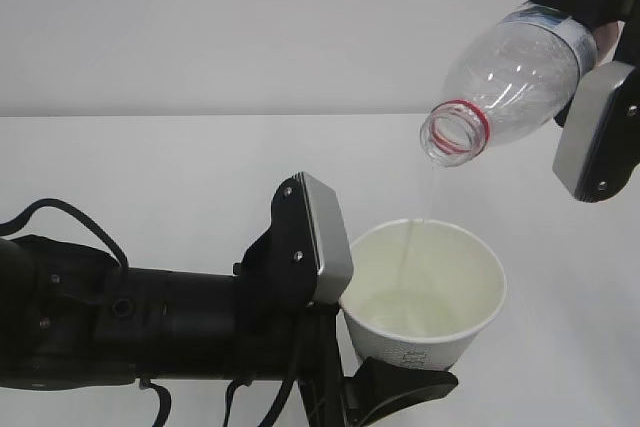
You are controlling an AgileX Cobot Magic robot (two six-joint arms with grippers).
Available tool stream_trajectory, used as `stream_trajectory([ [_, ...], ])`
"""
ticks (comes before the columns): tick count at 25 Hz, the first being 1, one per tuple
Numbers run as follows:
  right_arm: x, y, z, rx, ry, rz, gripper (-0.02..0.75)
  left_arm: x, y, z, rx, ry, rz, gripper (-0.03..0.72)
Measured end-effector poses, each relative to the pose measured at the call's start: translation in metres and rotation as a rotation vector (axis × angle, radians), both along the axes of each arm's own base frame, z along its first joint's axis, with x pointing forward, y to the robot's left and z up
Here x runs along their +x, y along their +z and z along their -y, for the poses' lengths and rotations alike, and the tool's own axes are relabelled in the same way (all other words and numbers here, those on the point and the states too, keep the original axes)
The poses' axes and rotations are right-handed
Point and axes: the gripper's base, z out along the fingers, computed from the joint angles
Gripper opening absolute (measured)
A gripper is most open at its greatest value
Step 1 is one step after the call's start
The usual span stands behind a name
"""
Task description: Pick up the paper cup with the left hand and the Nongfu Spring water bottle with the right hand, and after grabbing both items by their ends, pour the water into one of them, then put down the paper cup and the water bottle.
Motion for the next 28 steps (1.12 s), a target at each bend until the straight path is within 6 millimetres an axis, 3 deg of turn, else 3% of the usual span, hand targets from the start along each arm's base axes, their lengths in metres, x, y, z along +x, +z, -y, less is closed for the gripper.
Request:
stream_trajectory([
  [28, -0.0005, 0.0018, -0.0009, 0.0, 0.012, 0.022, 0.449, 0.001, 0.0004, -0.0001, -0.011, 0.025, -0.041, 0.552],
])
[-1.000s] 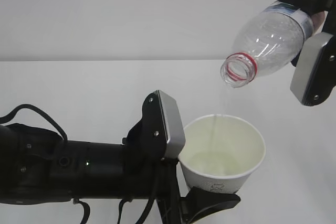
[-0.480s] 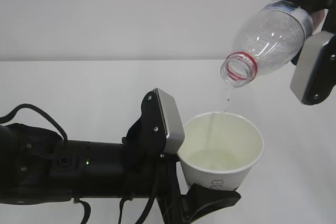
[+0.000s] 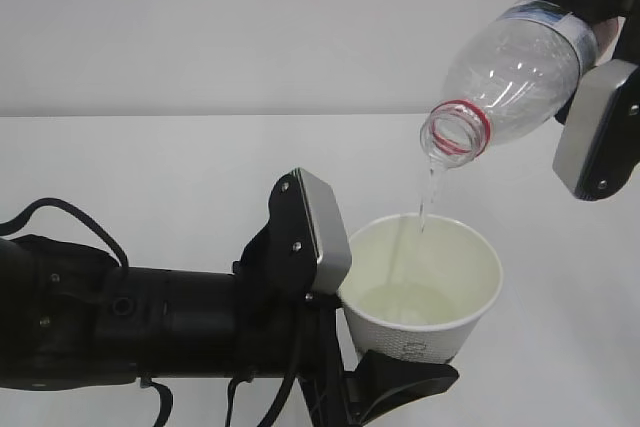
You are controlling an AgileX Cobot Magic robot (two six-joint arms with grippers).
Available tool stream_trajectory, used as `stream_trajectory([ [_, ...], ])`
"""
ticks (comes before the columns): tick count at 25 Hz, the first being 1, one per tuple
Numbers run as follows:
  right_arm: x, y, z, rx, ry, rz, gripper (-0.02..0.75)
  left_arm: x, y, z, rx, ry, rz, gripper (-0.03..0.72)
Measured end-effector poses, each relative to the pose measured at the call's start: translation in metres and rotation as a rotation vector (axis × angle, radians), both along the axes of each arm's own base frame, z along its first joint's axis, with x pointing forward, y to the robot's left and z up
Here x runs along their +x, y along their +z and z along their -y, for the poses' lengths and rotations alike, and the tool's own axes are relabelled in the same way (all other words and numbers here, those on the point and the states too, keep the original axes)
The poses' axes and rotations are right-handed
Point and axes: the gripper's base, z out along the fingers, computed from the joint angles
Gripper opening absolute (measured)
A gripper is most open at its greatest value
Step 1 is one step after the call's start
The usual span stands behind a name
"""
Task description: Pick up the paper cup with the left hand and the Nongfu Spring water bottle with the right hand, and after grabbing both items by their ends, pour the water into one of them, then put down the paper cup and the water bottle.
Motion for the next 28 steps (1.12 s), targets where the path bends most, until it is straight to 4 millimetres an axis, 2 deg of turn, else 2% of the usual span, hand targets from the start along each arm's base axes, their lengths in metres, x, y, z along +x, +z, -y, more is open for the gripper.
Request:
stream_trajectory([
  [28, 0.0, 0.0, 0.0, -0.023, 0.001, 0.014, 0.449, -0.0001, 0.0, 0.0, 0.008, -0.014, 0.038, 0.551],
])
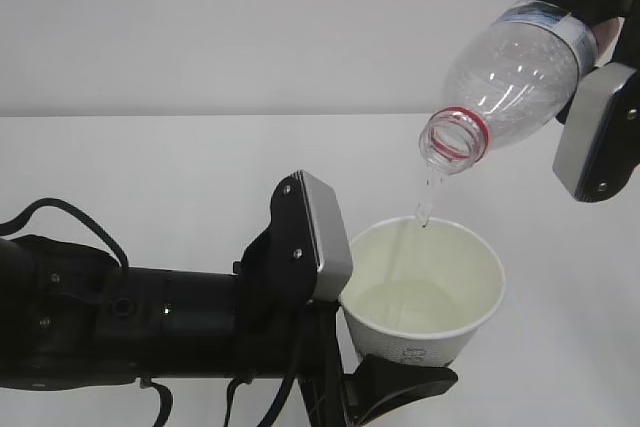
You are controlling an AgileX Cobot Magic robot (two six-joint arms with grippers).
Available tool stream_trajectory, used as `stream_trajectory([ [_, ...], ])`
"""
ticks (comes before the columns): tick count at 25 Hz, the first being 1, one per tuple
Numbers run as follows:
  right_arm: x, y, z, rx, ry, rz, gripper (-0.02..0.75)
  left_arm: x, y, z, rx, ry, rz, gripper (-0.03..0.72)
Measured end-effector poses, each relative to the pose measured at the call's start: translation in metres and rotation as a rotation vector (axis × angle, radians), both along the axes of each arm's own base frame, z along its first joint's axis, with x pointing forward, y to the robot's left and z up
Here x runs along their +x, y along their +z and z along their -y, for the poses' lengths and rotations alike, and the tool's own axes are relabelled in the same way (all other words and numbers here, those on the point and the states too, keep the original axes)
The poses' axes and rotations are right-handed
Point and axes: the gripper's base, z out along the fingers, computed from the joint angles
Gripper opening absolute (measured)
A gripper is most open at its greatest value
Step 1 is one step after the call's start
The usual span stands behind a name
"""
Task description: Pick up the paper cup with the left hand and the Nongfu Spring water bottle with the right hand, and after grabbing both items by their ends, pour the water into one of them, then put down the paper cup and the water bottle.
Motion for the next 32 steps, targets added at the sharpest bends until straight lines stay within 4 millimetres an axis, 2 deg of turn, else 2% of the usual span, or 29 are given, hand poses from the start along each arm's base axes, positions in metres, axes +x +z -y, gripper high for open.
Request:
stream_trajectory([
  [32, 0.0, 0.0001, 0.0001, 0.001, -0.001, 0.0, 0.449, -0.0018, -0.0011, 0.0, 0.013, -0.027, 0.014, 0.55],
])
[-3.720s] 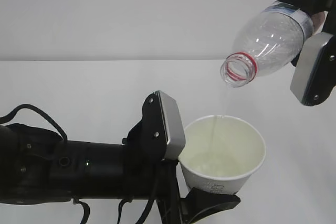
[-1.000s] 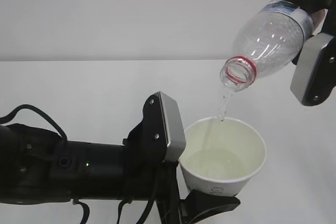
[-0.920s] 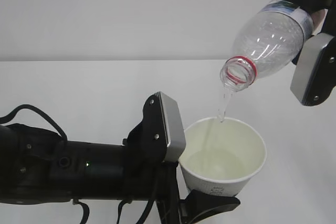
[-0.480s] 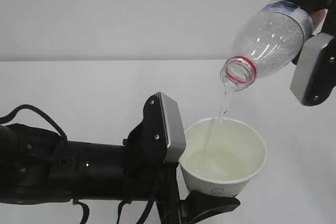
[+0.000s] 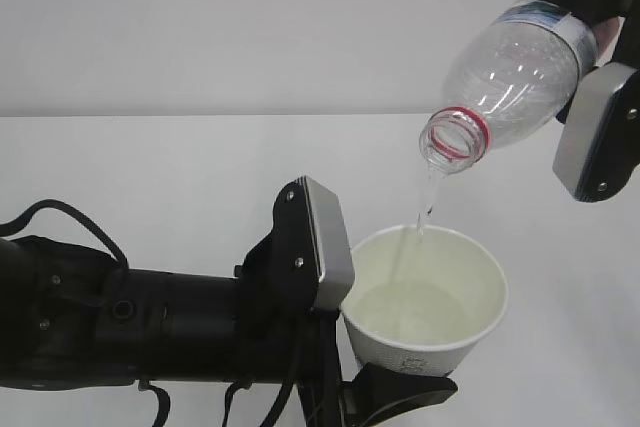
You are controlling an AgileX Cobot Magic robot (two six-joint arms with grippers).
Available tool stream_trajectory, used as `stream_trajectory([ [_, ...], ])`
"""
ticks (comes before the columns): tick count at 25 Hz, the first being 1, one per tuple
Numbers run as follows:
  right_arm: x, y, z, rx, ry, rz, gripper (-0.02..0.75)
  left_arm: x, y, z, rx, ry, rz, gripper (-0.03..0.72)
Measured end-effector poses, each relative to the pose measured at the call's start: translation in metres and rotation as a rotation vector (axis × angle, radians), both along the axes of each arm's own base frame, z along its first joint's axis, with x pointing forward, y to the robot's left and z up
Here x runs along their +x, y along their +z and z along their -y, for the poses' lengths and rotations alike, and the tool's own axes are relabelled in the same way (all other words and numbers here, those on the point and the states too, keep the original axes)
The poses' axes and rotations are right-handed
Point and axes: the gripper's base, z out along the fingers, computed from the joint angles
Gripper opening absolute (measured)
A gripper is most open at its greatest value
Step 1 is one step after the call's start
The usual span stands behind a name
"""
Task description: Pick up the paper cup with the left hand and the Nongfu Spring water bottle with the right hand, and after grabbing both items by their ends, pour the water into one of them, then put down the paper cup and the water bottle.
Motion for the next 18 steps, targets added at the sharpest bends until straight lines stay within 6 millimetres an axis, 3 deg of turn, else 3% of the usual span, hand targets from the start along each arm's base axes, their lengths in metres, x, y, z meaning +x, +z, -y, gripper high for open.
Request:
stream_trajectory([
  [18, 0.0001, 0.001, -0.0003, 0.003, 0.004, 0.007, 0.449, 0.0, 0.0, 0.0, 0.0, 0.0, 0.0, 0.55],
])
